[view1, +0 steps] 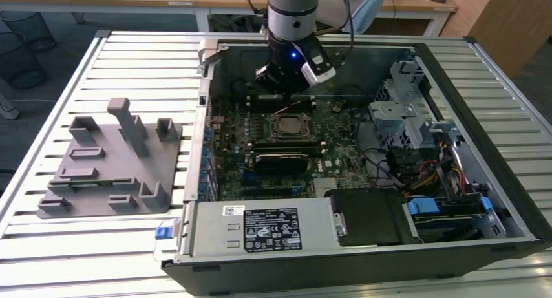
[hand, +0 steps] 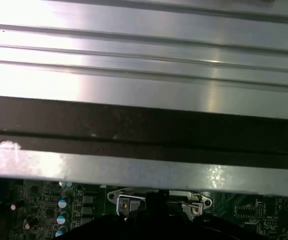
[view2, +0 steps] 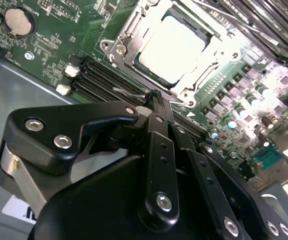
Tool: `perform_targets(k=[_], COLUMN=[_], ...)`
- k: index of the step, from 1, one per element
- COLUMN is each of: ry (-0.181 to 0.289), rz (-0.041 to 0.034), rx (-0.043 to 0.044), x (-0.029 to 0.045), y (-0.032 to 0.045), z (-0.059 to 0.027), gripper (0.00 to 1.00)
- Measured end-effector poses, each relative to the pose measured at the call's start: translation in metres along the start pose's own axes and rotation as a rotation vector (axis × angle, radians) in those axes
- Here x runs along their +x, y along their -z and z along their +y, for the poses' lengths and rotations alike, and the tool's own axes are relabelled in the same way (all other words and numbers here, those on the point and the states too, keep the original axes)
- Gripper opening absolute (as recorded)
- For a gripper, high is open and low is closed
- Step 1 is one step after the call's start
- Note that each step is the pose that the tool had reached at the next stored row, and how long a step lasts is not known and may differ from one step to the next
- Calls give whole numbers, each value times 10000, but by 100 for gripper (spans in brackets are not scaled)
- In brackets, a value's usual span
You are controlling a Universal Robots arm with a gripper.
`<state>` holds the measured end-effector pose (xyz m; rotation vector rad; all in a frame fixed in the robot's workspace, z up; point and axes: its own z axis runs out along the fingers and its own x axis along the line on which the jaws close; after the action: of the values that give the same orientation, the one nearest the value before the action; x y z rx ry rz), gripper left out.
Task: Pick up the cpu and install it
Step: 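Install the first cpu locking lever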
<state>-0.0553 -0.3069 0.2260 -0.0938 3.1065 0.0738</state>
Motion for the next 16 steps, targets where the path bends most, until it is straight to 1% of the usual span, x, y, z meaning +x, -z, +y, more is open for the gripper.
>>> perform_targets(k=[10, 16], ry=[2, 2], rz=[2, 19], rx=[-1, -3], x=[-75, -168], y=[-59, -93], z=[39, 34], gripper=[11, 11])
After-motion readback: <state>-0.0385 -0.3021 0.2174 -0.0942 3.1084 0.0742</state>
